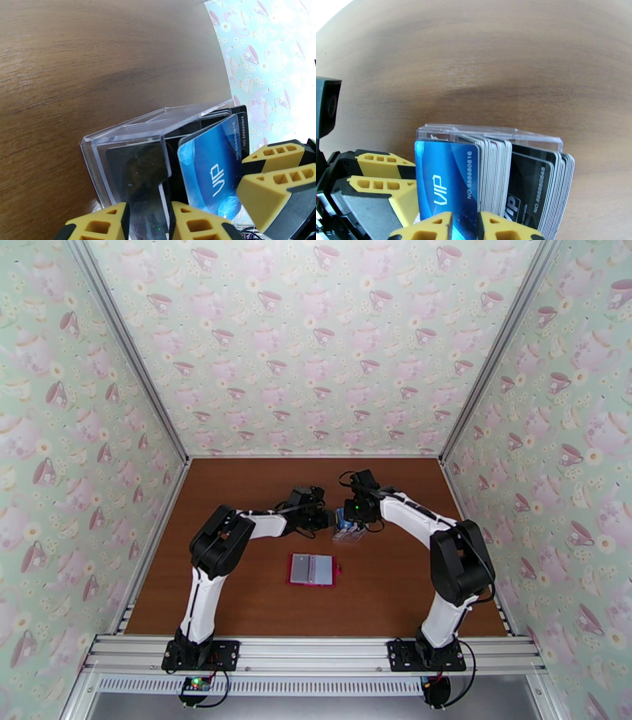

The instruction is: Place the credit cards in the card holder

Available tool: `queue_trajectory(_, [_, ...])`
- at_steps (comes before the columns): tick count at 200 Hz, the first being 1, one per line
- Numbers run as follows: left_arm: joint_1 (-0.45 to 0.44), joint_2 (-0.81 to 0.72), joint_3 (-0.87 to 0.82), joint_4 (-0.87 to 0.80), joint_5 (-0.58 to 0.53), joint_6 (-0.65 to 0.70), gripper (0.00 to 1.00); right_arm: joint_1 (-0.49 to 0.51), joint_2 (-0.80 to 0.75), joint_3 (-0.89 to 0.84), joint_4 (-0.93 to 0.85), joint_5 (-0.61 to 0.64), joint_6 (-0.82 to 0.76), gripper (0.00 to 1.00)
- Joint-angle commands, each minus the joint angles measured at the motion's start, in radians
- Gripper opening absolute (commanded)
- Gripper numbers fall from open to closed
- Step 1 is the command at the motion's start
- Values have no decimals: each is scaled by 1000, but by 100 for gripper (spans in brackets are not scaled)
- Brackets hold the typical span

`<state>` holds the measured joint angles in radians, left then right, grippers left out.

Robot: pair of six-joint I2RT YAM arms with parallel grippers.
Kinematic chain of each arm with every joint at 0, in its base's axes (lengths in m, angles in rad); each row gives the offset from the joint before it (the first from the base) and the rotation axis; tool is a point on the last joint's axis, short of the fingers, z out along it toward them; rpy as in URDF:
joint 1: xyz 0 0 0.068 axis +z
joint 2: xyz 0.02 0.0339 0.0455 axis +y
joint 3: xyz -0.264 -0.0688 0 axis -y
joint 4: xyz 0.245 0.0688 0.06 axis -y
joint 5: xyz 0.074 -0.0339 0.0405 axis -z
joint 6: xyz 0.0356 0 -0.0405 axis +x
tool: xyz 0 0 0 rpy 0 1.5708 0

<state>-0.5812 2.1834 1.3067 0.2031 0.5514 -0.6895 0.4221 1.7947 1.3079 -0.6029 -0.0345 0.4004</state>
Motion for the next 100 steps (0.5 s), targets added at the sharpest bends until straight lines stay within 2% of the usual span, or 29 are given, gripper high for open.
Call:
queue_trajectory(1, [17,60,-50,-166,-44,2,30,7,-15,-14,21,-68,11,20])
queue_trajectory(43, [17,59,-52,-169,-46,1,30,15,-28,-22,35,-103,24,13])
queue_trajectory(100, [16,55,-53,-168,-46,2,30,17,-48,-27,49,-145,36,12])
